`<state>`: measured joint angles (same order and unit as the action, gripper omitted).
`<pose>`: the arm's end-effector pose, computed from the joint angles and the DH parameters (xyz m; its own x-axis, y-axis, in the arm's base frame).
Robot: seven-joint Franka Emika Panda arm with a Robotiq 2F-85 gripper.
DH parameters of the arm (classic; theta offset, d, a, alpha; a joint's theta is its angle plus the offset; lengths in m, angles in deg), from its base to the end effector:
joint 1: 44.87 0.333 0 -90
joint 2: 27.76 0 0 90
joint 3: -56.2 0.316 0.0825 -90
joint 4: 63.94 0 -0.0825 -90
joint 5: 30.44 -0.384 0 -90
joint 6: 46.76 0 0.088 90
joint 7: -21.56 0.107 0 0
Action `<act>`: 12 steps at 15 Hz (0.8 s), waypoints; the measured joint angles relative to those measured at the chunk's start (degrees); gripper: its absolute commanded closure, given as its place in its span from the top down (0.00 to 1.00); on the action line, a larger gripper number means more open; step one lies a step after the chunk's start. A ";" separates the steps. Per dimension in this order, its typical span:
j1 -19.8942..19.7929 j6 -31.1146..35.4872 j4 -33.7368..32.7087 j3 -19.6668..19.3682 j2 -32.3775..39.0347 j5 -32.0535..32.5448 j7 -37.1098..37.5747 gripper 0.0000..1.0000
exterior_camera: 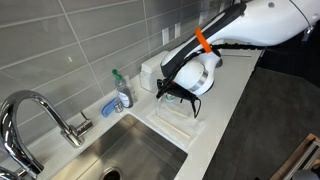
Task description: Remove one napkin from the silver napkin holder and put it on the counter next to the paper cup on the left
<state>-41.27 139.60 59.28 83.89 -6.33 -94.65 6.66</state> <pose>0.5403 0.2123 0.2857 0.7976 -0.4939 0.3463 -0.2576 -0.7981 -0.5447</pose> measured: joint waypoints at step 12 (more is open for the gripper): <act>2.10 9.90 -1.26 2.54 1.54 0.00 3.34 0.00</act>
<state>-39.17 149.50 58.02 86.43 -4.80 -94.65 10.00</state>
